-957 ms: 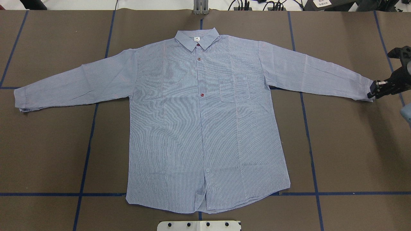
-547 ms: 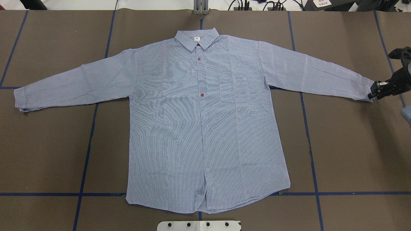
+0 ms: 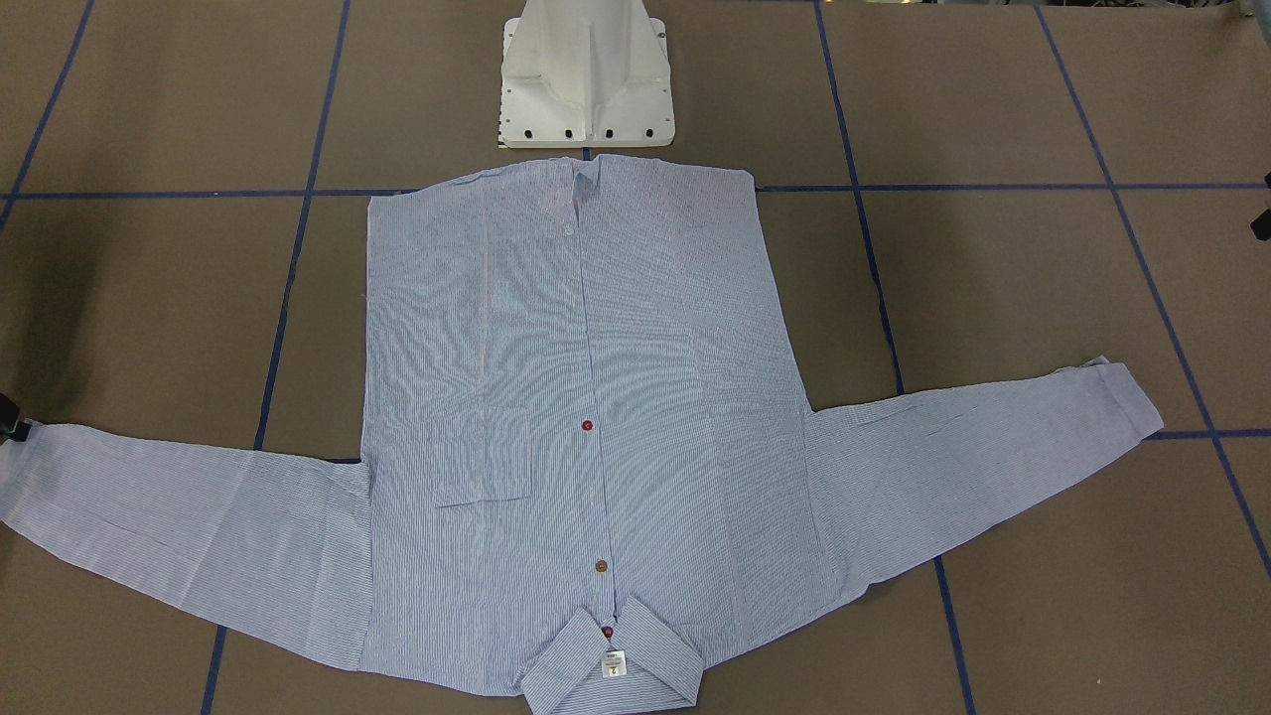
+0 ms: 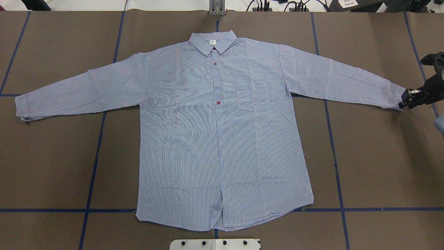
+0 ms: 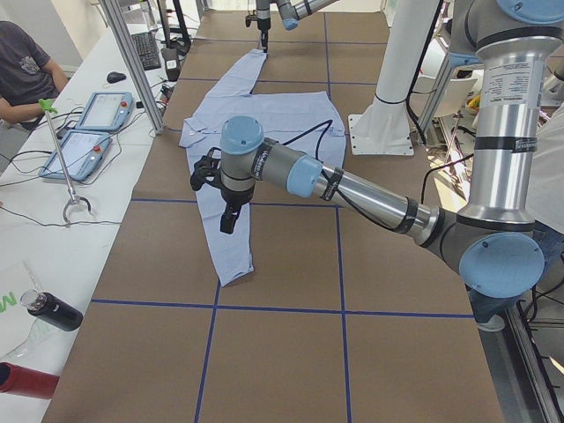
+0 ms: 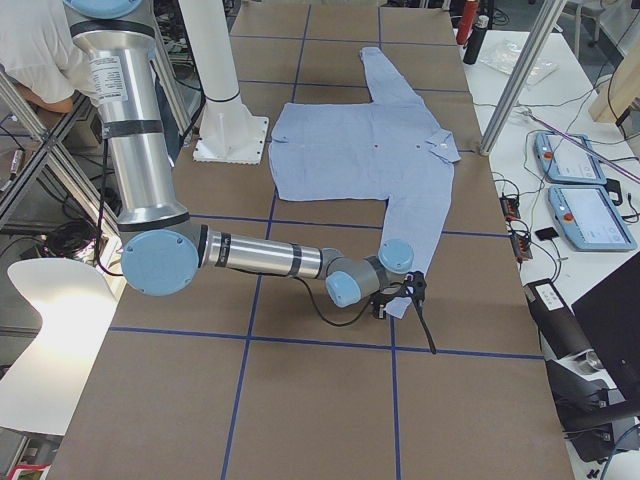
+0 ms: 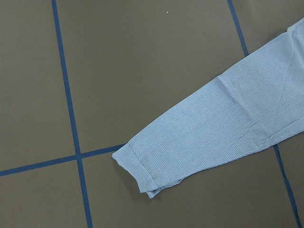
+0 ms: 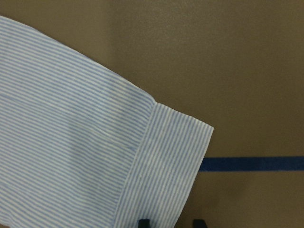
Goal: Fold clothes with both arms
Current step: 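Lower the right gripper onto the sleeve cuff and close on it, then carry the held sleeve across the shirt front toward the collar, then release the cuff and move right gripper to shoulder while left gripper reaches other cuff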
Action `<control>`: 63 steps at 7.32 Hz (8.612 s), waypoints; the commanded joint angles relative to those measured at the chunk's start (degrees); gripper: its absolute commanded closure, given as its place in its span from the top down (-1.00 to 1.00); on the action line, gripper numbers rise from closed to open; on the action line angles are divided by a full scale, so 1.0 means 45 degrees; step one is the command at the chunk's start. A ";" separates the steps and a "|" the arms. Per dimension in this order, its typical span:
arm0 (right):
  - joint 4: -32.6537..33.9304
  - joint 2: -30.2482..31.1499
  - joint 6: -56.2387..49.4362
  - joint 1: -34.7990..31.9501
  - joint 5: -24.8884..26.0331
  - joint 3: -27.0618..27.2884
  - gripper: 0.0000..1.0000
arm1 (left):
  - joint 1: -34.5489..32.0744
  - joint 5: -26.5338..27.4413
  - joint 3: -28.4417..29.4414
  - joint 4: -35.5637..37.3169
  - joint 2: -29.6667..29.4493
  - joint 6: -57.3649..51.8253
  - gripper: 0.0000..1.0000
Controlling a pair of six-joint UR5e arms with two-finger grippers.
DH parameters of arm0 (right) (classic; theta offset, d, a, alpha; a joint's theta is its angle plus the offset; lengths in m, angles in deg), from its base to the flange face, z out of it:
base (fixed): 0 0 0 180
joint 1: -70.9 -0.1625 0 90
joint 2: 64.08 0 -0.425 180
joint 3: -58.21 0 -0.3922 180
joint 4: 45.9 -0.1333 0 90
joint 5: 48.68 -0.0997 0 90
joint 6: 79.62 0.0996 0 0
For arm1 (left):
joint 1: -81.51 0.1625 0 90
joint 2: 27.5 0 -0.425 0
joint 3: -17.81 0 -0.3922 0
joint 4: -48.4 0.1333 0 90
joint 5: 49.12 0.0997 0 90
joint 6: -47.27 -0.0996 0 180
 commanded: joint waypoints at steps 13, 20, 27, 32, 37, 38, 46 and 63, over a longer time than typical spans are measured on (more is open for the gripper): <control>0.0210 -0.0136 0.0015 0.0135 -0.0109 0.0304 -1.00 | 0.0019 0.0000 0.0119 0.0001 -0.0078 0.0005 1.00; 0.0852 -0.0521 0.0444 0.0204 -0.1575 0.6218 -1.00 | 0.0000 0.0039 0.0158 0.0001 -0.0098 0.0122 1.00; 0.4214 -0.9010 0.0503 0.4974 0.3341 0.3249 -1.00 | -0.0039 0.0039 0.0216 0.0021 0.0117 0.0103 1.00; 0.4097 -1.0973 0.0659 0.6129 0.4871 0.1073 -1.00 | -0.0020 0.0039 0.0353 0.0021 0.0078 0.0102 1.00; 0.2339 -1.1893 0.0659 0.7457 0.6587 -0.1254 -1.00 | -0.0020 0.0058 0.0470 0.0021 0.0020 0.0102 1.00; 0.2339 -1.2049 0.0640 0.7574 0.6744 -0.1353 -1.00 | -0.0020 0.0059 0.0509 0.0021 -0.0019 0.0102 1.00; 0.2241 -1.2480 0.1457 0.8572 0.8680 -0.1393 1.00 | -0.0020 0.0059 0.0647 0.0021 -0.0136 0.0315 1.00; 1.0855 -0.6757 0.1343 0.3962 0.3094 0.7240 1.00 | 0.5097 0.4180 0.7873 -1.3554 0.0332 1.1861 0.23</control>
